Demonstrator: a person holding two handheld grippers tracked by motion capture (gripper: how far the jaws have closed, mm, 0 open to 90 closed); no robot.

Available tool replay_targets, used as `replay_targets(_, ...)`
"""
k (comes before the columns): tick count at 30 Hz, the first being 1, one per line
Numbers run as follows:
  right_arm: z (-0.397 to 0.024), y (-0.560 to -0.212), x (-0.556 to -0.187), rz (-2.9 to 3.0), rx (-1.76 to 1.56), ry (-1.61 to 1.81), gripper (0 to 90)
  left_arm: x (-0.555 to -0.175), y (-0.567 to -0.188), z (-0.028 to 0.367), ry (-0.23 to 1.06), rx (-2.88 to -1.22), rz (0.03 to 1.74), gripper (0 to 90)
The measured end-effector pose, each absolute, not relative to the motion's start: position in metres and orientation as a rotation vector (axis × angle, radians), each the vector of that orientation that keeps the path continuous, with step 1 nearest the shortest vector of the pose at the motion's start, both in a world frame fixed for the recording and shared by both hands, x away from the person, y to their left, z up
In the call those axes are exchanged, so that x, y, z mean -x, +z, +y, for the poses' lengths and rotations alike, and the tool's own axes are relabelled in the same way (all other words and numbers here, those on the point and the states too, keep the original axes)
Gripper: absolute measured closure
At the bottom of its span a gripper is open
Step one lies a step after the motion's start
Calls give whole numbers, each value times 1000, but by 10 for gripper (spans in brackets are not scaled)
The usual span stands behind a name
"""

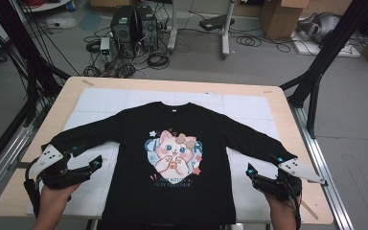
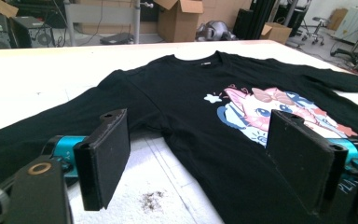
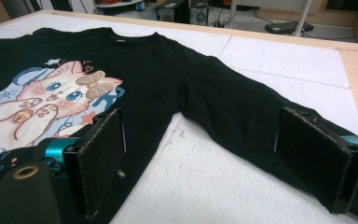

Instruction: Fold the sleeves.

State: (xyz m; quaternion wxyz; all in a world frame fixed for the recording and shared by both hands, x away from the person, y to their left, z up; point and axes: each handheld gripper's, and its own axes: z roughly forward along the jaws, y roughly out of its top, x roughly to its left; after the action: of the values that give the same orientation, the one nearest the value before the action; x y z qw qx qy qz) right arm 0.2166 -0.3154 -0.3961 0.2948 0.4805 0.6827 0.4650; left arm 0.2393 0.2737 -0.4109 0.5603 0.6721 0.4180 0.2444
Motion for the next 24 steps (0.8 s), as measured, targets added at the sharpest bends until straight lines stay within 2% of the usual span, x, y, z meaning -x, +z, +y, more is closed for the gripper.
replay_targets(5, -314, -397, -218, 1822, -1279, 1236, 150, -240, -411, 271, 568, -1586, 995, 200)
replay_targets(8, -313, -398, -219, 1836, -1275, 1235, 150, -241, -411, 274, 535, -1585, 1002, 228)
replay_targets(24, -309, -396, -216, 1835, -1279, 1225, 150, -244, -403, 291, 541, -1557, 1058, 225)
